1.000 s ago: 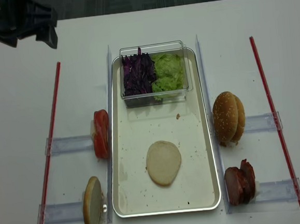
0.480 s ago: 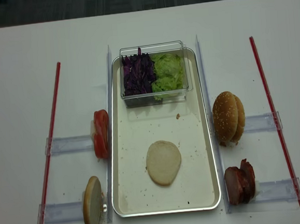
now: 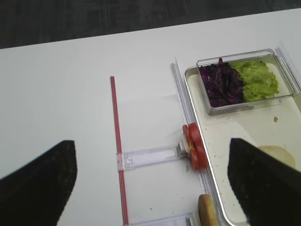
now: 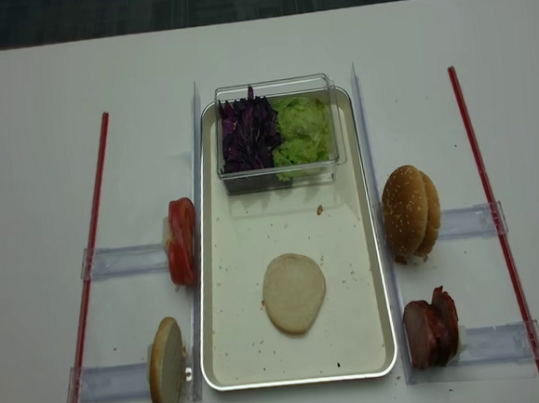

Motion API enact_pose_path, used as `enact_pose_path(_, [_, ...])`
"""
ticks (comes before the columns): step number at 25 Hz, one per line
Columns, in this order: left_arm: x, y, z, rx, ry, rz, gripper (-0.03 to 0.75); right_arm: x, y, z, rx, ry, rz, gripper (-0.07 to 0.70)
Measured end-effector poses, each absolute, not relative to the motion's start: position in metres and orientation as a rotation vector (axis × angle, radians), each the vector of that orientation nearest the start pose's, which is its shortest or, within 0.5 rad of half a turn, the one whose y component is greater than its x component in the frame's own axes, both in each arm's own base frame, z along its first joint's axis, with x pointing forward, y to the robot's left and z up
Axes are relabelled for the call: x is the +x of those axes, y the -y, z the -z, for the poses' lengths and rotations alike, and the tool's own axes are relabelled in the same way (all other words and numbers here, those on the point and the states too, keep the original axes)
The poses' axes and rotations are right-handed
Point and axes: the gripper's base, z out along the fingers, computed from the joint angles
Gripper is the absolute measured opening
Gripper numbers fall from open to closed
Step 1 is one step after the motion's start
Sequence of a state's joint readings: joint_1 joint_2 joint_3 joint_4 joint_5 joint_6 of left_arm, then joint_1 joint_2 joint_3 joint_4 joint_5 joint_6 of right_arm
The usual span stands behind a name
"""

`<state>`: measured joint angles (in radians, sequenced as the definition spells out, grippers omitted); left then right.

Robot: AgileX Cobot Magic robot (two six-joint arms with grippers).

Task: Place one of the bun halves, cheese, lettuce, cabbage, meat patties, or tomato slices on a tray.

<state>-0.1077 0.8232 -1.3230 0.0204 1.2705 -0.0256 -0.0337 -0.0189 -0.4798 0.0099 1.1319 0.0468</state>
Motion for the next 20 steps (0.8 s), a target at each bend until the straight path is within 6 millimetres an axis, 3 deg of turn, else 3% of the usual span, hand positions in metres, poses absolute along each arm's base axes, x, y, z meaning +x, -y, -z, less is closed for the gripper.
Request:
enact_pose_path(5, [0.064,0.005,-0.429,0.089,-2.24,0.05,0.599,-0.009,-0.001,-0.266,0.084,-2.115,-0.02,0.571])
enact_pose_path(11, [0.033,0.004,-0.39,0.123,-2.245,0.071,0.599,-0.009,-0.001,-0.266,0.084,-2.115,-0.02,0.571])
enact_pose_path(20, [0.022,0.009,-0.325,0.263,-2.35,0.093,0.599,-0.009,-0.001,-0.266,0.084,-2.115,-0.02,0.571])
